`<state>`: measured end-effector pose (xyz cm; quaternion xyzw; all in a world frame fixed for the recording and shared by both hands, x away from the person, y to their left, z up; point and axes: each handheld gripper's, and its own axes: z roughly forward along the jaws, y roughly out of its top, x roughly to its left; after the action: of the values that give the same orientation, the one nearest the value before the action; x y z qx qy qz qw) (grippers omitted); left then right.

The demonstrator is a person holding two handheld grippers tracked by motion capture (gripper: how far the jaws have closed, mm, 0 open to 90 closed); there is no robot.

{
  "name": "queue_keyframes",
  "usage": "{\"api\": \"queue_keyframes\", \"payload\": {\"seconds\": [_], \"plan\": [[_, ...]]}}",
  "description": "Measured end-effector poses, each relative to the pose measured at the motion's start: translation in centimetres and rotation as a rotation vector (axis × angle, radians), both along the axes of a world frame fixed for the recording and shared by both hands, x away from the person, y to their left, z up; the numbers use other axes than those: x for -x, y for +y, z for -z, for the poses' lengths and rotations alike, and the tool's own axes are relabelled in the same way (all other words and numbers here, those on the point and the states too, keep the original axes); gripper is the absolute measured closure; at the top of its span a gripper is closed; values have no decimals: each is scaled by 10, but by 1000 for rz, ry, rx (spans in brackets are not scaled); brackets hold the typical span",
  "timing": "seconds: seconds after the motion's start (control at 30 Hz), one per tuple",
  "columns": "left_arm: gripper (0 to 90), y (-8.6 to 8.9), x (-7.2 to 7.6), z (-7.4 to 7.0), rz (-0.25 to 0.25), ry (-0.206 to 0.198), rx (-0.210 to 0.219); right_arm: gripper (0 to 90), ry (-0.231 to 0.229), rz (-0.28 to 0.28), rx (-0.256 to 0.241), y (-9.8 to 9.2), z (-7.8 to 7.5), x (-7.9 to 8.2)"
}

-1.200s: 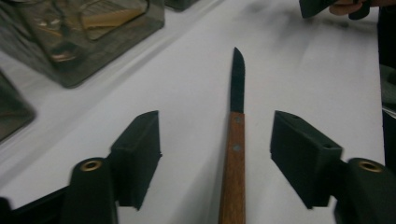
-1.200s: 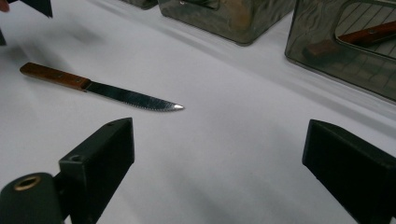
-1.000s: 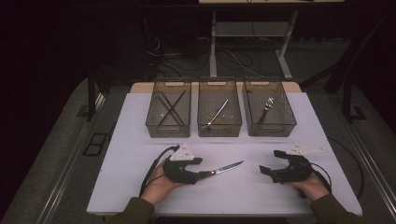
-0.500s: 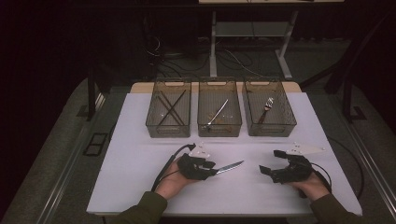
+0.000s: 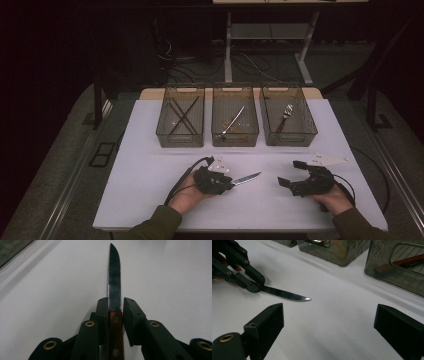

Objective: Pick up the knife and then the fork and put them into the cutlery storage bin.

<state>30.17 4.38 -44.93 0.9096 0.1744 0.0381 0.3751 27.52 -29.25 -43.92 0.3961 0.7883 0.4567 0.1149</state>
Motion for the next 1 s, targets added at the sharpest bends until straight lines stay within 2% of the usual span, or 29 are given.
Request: {"api": "queue_keyframes", "payload": {"seconds": [0.03, 0.07, 0.1, 0.13, 0.37, 0.4, 0.47, 0.53, 0.67, 0.83, 1.0], "plan": [[756, -1, 1, 1, -19, 12, 17, 91, 0, -1, 0, 0, 0, 0], [760, 1, 0, 0, -5, 12, 2, 90, 0, 0, -1, 0, 0, 0], [766, 1, 0, 1, -6, 16, 8, 91, 0, -1, -1, 0, 0, 0], [770, 0, 0, 2, -21, 23, 27, 90, 0, -1, -1, 0, 0, 0], [775, 0, 1, -1, -13, -1, 0, 90, 1, -3, -14, 1, 0, -1], [775, -1, 2, 0, -27, 5, 17, 90, 3, -2, -15, 1, 0, -1], [775, 1, 1, -3, -22, 6, 11, 90, 10, 4, -31, 2, -1, -1], [775, 1, 3, -7, -55, 0, 37, 90, 18, 12, -56, 3, -2, -2], [775, 5, 6, -17, -78, -22, 83, 90, 40, 6, -78, 7, -4, -3], [774, 11, 8, -29, -101, -52, 114, 91, 75, -31, -98, 15, -11, -5], [774, 16, 9, -36, -138, -69, 151, 91, 80, -71, -108, 28, -15, -8]]}}
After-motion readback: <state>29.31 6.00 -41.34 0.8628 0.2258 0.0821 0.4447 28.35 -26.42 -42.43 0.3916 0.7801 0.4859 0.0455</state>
